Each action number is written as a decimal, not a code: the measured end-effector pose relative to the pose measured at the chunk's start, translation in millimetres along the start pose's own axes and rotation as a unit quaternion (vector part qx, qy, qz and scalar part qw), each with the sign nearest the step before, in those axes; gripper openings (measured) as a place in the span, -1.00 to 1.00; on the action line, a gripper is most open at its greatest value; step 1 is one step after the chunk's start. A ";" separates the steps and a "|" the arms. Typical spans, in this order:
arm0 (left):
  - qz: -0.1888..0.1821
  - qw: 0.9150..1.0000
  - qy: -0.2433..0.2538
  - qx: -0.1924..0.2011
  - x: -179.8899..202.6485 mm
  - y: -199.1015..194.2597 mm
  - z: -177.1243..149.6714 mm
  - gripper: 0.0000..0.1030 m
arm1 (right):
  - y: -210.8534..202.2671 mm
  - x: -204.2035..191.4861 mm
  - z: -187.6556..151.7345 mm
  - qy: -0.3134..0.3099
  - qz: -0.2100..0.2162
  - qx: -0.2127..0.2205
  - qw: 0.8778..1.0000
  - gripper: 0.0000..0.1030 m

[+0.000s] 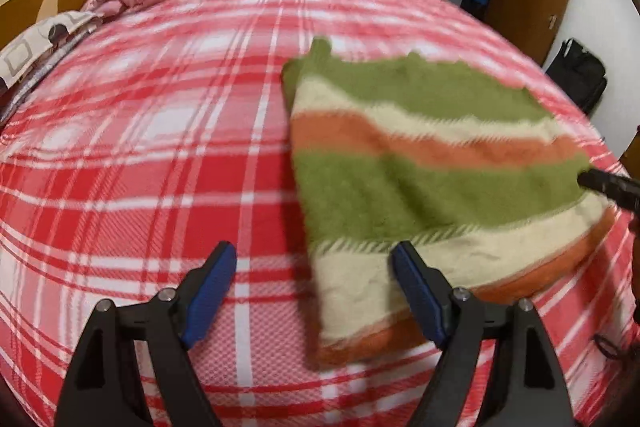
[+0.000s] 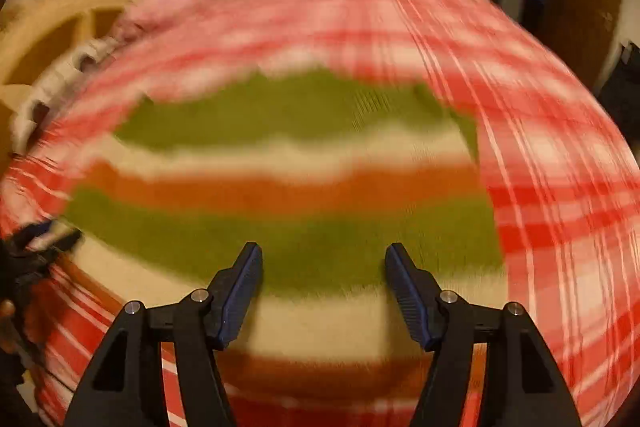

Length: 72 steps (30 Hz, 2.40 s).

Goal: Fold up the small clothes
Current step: 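Grasp one side edge of the folded sweater with both grippers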

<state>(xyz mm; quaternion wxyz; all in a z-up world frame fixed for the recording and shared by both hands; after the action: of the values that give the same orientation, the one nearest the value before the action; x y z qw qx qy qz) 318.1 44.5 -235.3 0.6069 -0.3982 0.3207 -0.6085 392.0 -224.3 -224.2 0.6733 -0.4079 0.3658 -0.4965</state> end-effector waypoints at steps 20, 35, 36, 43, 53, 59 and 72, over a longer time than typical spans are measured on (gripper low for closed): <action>0.031 0.996 -0.082 0.020 -110.7 -32.2 3.0 0.73 | -29.8 -226.3 -46.3 -0.257 0.020 0.081 0.963 0.26; -0.076 0.991 -0.107 0.000 -116.3 -16.8 32.7 0.73 | 2.2 -309.0 -55.1 -0.360 -0.060 0.122 0.923 -0.01; -0.076 0.992 -0.104 0.003 -114.9 -16.8 37.3 0.73 | 4.1 -308.5 -54.5 -0.360 -0.060 0.119 0.923 -0.24; -0.112 0.991 -0.067 0.007 -91.3 -8.2 64.8 0.73 | 4.3 -297.5 -51.9 -0.340 -0.043 0.111 0.933 -0.74; -0.162 0.986 -0.038 -0.009 -44.2 33.2 113.7 0.59 | 9.3 -293.9 -51.5 -0.333 -0.043 0.106 0.936 -0.81; -0.173 0.984 -0.045 -0.017 -40.0 50.7 123.6 0.45 | 9.4 -299.1 -49.7 -0.351 -0.065 0.125 0.926 -0.81; -0.136 0.990 0.019 -0.005 -22.7 49.0 125.9 -0.76 | 9.2 -290.8 -41.7 -0.342 -0.044 0.128 0.930 -0.87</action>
<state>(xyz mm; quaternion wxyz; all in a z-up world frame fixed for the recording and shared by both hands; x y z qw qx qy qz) 450.6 76.0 -220.2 0.5101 -0.4294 0.2781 -0.6915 288.4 50.7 -223.8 0.7813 -0.4794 0.0286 -0.3987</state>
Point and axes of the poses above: each gripper's, at about its wrist camera, not at the fingertips, and y roughly the way its jaws point, x to its right, z to its top, the point moved 7 cm from there along y, roughly the way its jaws point, and after that the axes turned 8 degrees about -x, right-handed, at the moved point
